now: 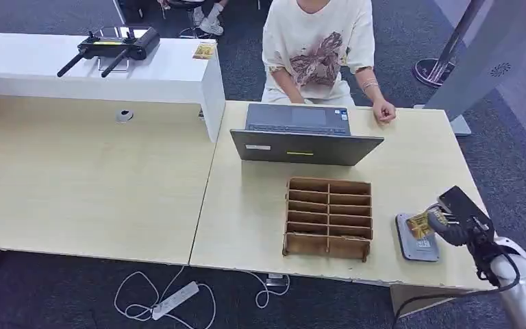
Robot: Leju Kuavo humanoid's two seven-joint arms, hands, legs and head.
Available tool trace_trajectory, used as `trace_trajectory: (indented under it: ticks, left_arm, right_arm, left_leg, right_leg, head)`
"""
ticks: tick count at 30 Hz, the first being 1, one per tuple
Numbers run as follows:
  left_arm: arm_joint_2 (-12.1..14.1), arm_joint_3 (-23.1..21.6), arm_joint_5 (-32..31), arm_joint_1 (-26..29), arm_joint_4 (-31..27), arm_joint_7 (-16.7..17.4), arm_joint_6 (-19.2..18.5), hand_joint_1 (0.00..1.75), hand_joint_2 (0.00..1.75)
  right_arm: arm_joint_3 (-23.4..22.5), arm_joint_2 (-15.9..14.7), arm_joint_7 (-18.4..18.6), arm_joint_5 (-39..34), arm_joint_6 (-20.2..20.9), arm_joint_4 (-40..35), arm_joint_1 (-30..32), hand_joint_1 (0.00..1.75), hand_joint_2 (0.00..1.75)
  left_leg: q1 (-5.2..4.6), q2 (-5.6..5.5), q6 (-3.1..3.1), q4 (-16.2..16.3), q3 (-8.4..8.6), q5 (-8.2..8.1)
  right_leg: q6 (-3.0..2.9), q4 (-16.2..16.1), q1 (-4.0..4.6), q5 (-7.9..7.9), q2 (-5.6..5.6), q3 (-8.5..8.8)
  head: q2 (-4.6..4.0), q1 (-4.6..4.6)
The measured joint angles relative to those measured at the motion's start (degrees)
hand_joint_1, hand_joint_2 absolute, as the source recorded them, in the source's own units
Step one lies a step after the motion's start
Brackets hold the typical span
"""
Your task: Pass the card to the sensor for recognition and then transmit it.
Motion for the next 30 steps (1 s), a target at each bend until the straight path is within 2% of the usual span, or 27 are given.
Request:
trace_trajectory:
  ticks: [5, 20, 30]
  left_arm:
    - [-0.02, 0.04, -0.50, 0.00, 0.00, 0.02, 0.02, 0.00, 0.00]
    - [-0.02, 0.07, -0.83, -0.02, 0.00, -0.20, -0.02, 0.00, 0.00]
    - [-0.02, 0.09, -0.98, 0.01, 0.00, -0.50, -0.09, 0.00, 0.00]
  right_arm:
    - [-0.52, -0.04, 2.05, 6.62, -3.96, -0.48, 0.64, 1.75, 1.75]
    - [-1.07, 0.11, 2.93, 9.83, -3.80, -1.51, 1.55, 1.75, 1.75]
    - [-1.83, 0.11, 2.05, 9.63, -2.84, -1.51, 1.84, 1.75, 1.75]
  left_leg:
    - [0.01, 0.00, 0.00, 0.00, 0.00, 0.00]
    - [0.00, 0.00, 0.00, 0.00, 0.00, 0.00]
    - [0.00, 0.00, 0.00, 0.00, 0.01, 0.00]
  right_leg:
    - [0.00, 0.00, 0.01, 0.00, 0.01, 0.00]
    - [0.00, 0.00, 0.00, 0.00, 0.01, 0.01]
    - [0.00, 0.00, 0.00, 0.00, 0.01, 0.01]
  head:
    - [0.00, 0.00]
    - [0.00, 0.00]
    - [0.00, 0.00]
